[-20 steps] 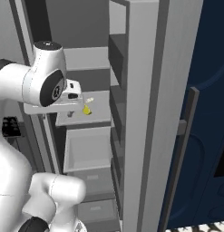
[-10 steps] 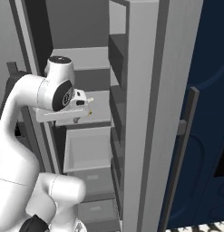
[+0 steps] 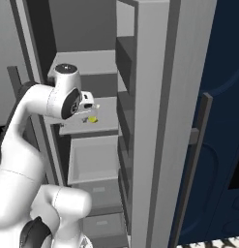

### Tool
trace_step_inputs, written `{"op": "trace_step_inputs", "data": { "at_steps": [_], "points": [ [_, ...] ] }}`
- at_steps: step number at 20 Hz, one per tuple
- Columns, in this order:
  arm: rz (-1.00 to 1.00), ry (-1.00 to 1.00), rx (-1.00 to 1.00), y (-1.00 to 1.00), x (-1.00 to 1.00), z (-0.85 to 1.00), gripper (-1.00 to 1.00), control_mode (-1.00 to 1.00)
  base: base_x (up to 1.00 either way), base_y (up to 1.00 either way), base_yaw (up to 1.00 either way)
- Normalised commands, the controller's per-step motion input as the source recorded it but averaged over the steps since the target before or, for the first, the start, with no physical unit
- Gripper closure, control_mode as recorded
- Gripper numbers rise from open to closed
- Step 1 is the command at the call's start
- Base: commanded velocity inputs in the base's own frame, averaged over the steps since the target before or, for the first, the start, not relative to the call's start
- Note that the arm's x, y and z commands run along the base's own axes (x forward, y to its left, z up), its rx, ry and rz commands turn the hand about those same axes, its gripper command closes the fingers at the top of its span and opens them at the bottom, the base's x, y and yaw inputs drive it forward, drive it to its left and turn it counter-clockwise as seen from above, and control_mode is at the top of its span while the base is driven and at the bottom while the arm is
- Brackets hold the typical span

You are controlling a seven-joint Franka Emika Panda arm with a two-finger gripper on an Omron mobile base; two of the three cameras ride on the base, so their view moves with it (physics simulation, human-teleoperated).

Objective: Grab a lemon wedge from the fridge and one ice cube from the ice bowl, and put them in the glass of lemonade.

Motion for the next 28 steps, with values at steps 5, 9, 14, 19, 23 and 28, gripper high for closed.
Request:
{"op": "trace_step_inputs", "data": {
  "at_steps": [5,9,14,19,23,28],
  "points": [
    [0.00,-0.01,0.00,0.04,0.97,-0.11,-1.00,-1.00,0.00,0.00,0.00],
    [0.00,-0.09,0.03,0.00,0.79,-0.33,-1.00,-1.00,0.00,0.00,0.00],
    [0.00,-0.09,0.04,0.00,0.60,-0.38,-1.00,-1.00,0.00,0.00,0.00],
    [0.00,-0.01,0.00,0.00,0.44,-0.32,-1.00,-1.00,0.00,0.00,0.00],
    [0.00,0.00,0.00,0.00,0.36,-0.23,-1.00,-1.00,0.00,0.00,0.00],
    [0.01,0.00,0.00,0.00,0.54,-0.26,-1.00,-1.00,0.00,0.00,0.00]
  ]
}}
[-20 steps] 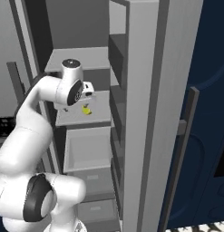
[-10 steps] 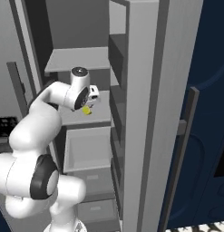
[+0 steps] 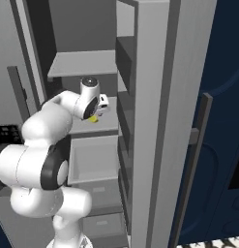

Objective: Grab a lemon wedge from the fridge and one ice cube from the ice bowl, and put them in the glass of lemonade.

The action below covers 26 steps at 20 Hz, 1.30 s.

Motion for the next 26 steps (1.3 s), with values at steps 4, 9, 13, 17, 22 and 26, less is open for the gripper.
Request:
{"op": "trace_step_inputs", "data": {
  "at_steps": [4,9,13,17,22,26],
  "points": [
    [0.02,0.00,0.00,0.02,0.42,-0.23,-1.00,-1.00,0.00,0.00,0.00],
    [0.01,0.00,0.00,0.12,0.44,-0.11,-1.00,-1.00,0.00,0.00,0.00],
    [0.01,0.00,0.00,0.02,0.35,0.00,-1.00,-1.00,0.00,0.00,0.00],
    [0.00,0.02,0.00,0.11,0.08,-0.02,-1.00,-1.00,0.00,0.00,0.00],
    [0.03,0.01,0.00,0.02,-0.10,-0.02,-1.00,-1.00,0.00,0.00,0.00],
    [0.05,0.00,0.00,0.01,0.03,-0.18,-1.00,-1.00,0.00,0.00,0.00]
  ]
}}
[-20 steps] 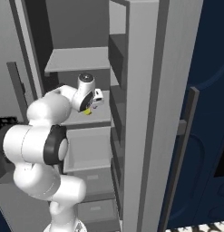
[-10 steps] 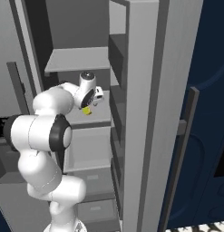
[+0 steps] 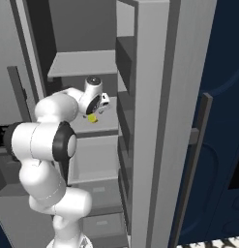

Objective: Grab a lemon wedge from the fridge and one ice cube from the ice bowl, and put them in the glass of lemonade.

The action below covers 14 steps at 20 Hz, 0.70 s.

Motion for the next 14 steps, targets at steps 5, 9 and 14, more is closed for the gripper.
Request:
{"op": "trace_step_inputs", "data": {
  "at_steps": [5,9,14],
  "points": [
    [0.09,0.00,0.00,0.14,0.06,-0.30,-1.00,-1.00,0.00,0.00,0.00],
    [0.07,0.02,0.00,0.02,0.11,-0.29,-1.00,-1.00,0.00,0.00,0.00],
    [0.04,0.03,0.00,0.00,0.20,-0.25,-1.00,-1.00,0.00,0.00,0.00]
  ]
}}
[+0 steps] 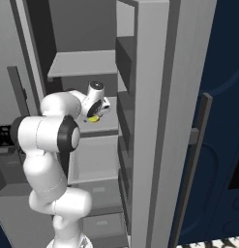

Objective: Grab a lemon wedge from the fridge and one ice cube from the ice bowl, and put them in the glass of lemonade.

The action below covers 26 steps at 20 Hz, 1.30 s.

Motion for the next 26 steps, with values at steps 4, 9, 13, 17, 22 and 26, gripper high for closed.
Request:
{"op": "trace_step_inputs", "data": {
  "at_steps": [4,9,13,17,22,26],
  "points": [
    [0.01,0.03,0.00,0.00,0.02,-0.09,-1.00,-1.00,0.00,0.00,0.00],
    [0.01,0.02,0.00,0.00,0.00,-0.06,-1.00,-1.00,0.00,0.00,0.00],
    [0.00,0.01,0.00,0.00,0.00,-0.04,1.00,-1.00,0.00,0.00,0.00],
    [0.00,0.00,0.00,0.00,-0.01,-0.01,1.00,-1.00,0.00,0.00,0.00],
    [-0.01,-0.01,0.00,0.00,-0.26,0.00,1.00,-1.00,0.00,0.00,0.00],
    [-0.04,-0.09,0.02,-0.01,-0.48,0.00,1.00,-1.00,0.00,0.00,0.00]
  ]
}}
